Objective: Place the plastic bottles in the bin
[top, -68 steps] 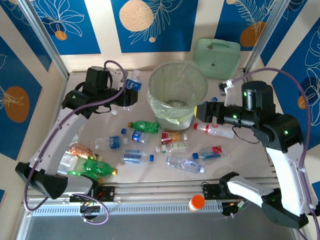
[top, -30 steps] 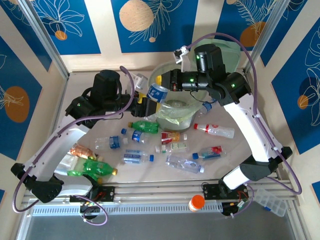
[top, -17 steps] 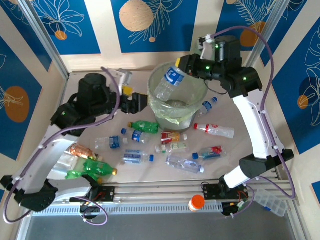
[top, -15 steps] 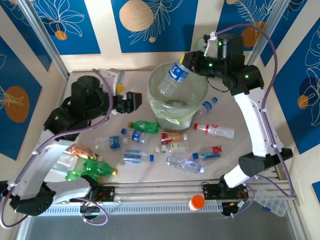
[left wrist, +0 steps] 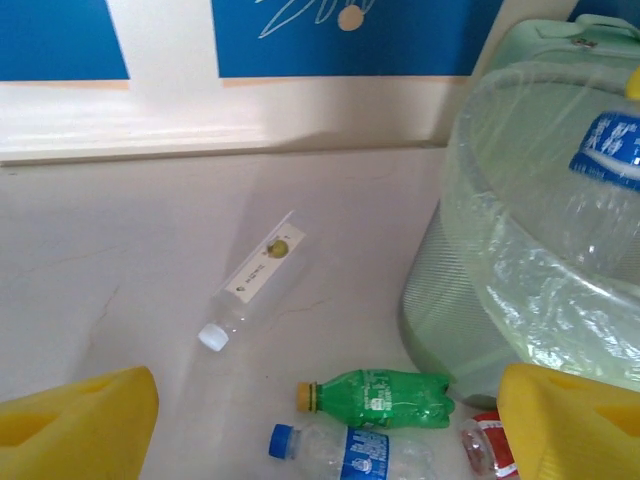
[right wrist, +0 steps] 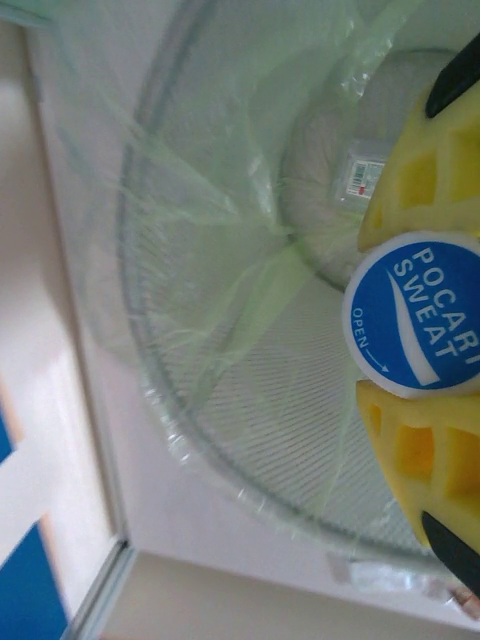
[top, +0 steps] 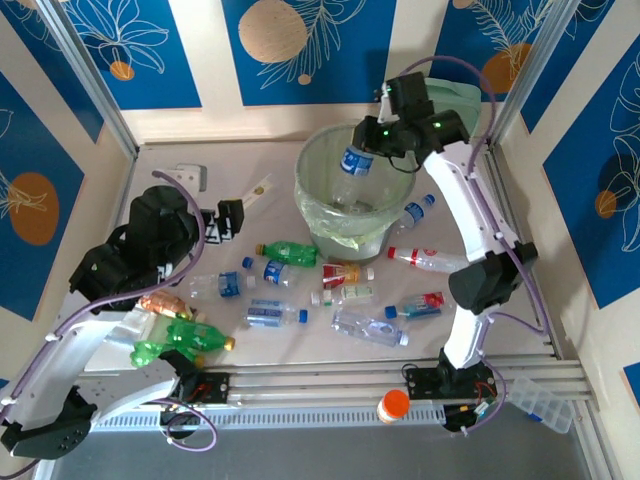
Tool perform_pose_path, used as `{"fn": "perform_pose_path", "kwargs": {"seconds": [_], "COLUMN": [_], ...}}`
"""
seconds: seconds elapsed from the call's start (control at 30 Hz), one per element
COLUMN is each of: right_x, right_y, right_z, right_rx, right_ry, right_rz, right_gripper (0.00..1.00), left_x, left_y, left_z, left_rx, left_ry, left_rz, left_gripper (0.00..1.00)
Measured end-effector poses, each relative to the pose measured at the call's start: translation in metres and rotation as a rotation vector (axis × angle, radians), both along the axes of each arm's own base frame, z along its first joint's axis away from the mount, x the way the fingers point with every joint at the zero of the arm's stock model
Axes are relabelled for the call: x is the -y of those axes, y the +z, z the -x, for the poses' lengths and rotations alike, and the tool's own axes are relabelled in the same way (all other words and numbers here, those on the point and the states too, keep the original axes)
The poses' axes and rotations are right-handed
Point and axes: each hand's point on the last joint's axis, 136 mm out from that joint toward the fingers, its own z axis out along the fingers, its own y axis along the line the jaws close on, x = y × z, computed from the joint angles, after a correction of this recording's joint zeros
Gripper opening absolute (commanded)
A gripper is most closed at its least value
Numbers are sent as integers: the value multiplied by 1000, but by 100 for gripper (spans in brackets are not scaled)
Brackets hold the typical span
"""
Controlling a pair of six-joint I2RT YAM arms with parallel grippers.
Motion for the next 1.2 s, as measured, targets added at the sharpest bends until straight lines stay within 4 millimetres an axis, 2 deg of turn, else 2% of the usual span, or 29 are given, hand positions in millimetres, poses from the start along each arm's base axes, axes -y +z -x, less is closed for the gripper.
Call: {"fn": "perform_pose_path", "kwargs": {"seconds": [0.23,0.33,0.4,0.5,0.7,0.87,0.97,1.1,1.2], "right_x": [-31,-33,-34,-35,-34,-31,-31,-30,-32], "right_y": [-63,-91,-105,-113,-114,-108,-90,-46,2], "right_z": [4,5,7,9,11,9,6,16,40], "right_rx": [-141,-210,-248,-271,-278,-266,-222,-128,-13], "right_ry": [91,102,106,114,118,114,110,103,115], "right_rz": [86,112,123,131,139,139,127,94,52], "right_gripper": [1,8,17,36,53,52,50,49,48], "left_x": [-13,-15,-16,-16,-16,-15,-14,-8,-4], "left_y": [-6,-12,-16,-22,-32,-39,-41,-46,-56], "left_z": [6,9,10,10,10,9,9,6,4], "left_rx": [0,-12,-21,-33,-57,-75,-84,-112,-155], "left_ry": [38,42,43,47,54,57,58,59,66], "left_rz": [-11,-17,-21,-23,-26,-26,-12,3,15], "left_gripper": [89,89,89,89,90,90,90,90,90]}}
